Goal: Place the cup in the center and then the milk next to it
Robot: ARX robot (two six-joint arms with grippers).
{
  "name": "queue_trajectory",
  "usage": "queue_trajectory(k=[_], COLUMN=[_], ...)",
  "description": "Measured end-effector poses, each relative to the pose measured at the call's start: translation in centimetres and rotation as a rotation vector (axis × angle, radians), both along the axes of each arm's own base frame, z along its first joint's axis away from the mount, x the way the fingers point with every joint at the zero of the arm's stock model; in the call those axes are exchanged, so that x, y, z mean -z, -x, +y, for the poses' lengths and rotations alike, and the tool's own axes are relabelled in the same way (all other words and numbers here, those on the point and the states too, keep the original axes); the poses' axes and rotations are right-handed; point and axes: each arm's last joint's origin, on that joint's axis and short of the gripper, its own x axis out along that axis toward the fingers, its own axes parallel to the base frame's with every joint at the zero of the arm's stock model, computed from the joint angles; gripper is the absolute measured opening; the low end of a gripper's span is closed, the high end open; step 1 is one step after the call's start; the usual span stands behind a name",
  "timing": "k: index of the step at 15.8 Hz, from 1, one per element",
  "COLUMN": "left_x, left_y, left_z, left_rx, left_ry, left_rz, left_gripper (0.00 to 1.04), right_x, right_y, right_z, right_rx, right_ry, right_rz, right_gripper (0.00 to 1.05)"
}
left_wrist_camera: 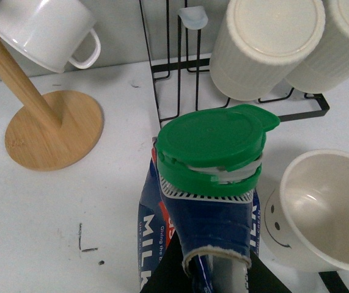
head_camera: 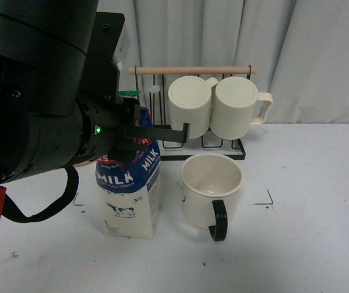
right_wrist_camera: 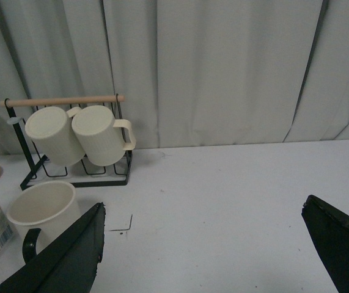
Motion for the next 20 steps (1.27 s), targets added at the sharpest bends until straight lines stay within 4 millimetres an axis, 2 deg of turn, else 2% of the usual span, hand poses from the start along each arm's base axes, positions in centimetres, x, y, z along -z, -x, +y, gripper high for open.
queue_trajectory(k=[10,13,16,18,19,20], left_x=[0.0,-0.9,-1.9,-4.6,-6.2,-7.5], left_y=[0.3,0.1,0.4,1.1,1.8,2.7], left_z=[-1.6,-1.7,-0.7,1.2,2.7,4.5], left_rx=[-0.042,-0.057,-0.091,-0.100,-0.094,-0.093], left_ry=[0.014,0.083,0.186,0.316,0.366,0.408], left_rz=[-0.018,-0.005,0.035,-0.038,-0.099,-0.160], left_gripper=[0.04,0.34,0.69,0.94,0.99,0.98], right_x=[0.0,0.0,0.0,0.0,0.0,0.0], right_y=[0.0,0.0,0.0,0.0,0.0,0.0], right_z=[0.0,0.0,0.0,0.0,0.0,0.0], right_rx=[0.000,0.000,0.000,0.000,0.000,0.000], right_ry=[0.000,0.000,0.000,0.000,0.000,0.000], right_rz=[0.000,0.000,0.000,0.000,0.000,0.000], right_gripper=[0.98,0.98,0.98,0.98,0.98,0.98])
